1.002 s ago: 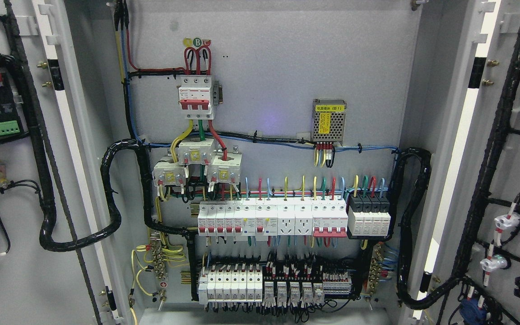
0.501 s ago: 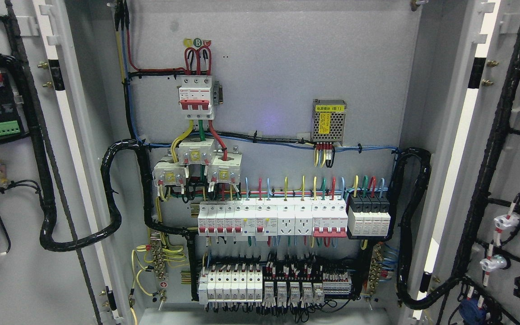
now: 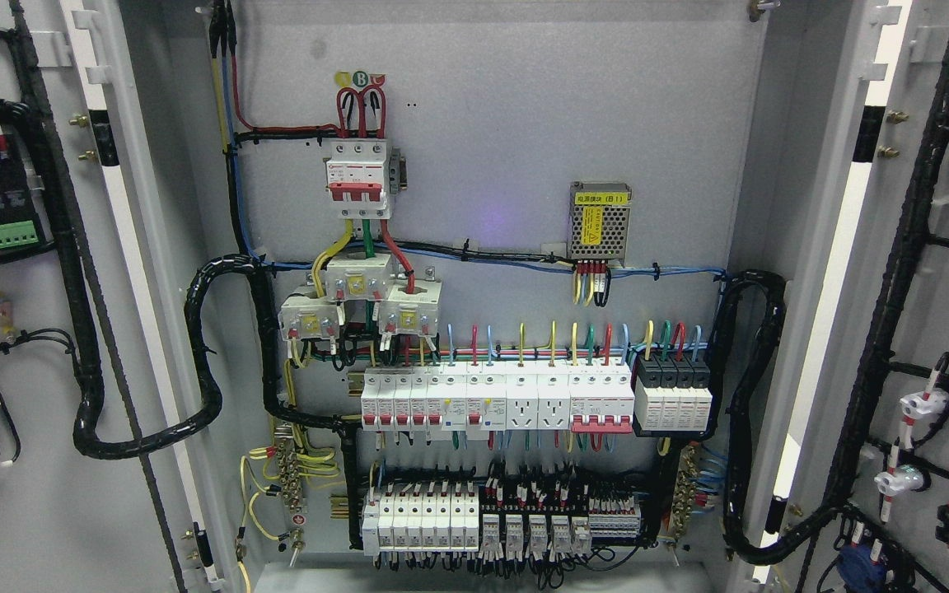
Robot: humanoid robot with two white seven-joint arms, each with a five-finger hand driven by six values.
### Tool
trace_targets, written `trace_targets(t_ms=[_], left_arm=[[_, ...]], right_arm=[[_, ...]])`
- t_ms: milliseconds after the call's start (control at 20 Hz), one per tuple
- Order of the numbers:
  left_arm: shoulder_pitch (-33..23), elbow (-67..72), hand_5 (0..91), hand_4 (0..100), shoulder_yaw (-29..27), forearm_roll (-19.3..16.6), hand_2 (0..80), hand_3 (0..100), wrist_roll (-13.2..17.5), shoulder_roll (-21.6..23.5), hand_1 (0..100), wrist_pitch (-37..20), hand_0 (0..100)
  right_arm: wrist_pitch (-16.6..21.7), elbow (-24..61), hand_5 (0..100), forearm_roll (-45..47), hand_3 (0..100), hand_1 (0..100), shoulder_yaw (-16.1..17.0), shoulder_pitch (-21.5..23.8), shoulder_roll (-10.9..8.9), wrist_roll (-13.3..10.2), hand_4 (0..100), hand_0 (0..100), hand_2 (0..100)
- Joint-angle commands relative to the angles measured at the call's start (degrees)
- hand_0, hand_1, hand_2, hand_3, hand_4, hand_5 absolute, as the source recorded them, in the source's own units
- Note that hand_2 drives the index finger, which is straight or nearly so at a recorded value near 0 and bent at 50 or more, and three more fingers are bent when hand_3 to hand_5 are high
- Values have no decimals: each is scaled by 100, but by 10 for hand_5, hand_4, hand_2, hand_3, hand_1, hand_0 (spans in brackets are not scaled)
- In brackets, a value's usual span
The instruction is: Open door with both hands
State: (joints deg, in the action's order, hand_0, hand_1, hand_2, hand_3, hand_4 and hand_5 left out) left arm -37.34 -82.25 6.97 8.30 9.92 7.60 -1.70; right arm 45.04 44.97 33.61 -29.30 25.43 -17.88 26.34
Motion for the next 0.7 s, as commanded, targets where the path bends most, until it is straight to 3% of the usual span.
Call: trace_targets(t_ms=[0, 100, 251, 351, 451, 651], left_arm=[[542, 2175, 0, 0, -204, -232, 0, 0, -17, -30, 389, 469, 120], [876, 2851, 0, 0, -187, -241, 0, 0, -17, -179, 389, 443, 120], [1368, 3940, 0, 0, -135, -241, 0, 0, -17, -372, 389, 417, 120], [1746, 4810, 0, 0, -125, -241, 0, 0, -17, -495, 389, 390, 120], [2150, 5680, 0, 0, -134, -241, 0, 0, -17, -636, 389, 381, 120], [2766, 7036, 0, 0, -134, -241, 0, 0, -26, -918, 389, 31, 120]], right_arm=[[-21, -3809, 0, -250, 0, 389, 81, -915, 1383, -15, 0, 120, 0], [-379, -4066, 0, -250, 0, 389, 563, -1127, 1550, -32, 0, 120, 0], [-1573, -4049, 0, -259, 0, 389, 1258, -1224, 1612, -103, 0, 120, 0], [-2076, -4049, 0, -259, 0, 389, 1628, -1277, 1621, -216, 0, 120, 0], [-2297, -4084, 0, -267, 0, 389, 1699, -1338, 1621, -453, 0, 120, 0], [-2973, -4102, 0, -267, 0, 389, 1699, -1514, 1621, -1156, 0, 120, 0]])
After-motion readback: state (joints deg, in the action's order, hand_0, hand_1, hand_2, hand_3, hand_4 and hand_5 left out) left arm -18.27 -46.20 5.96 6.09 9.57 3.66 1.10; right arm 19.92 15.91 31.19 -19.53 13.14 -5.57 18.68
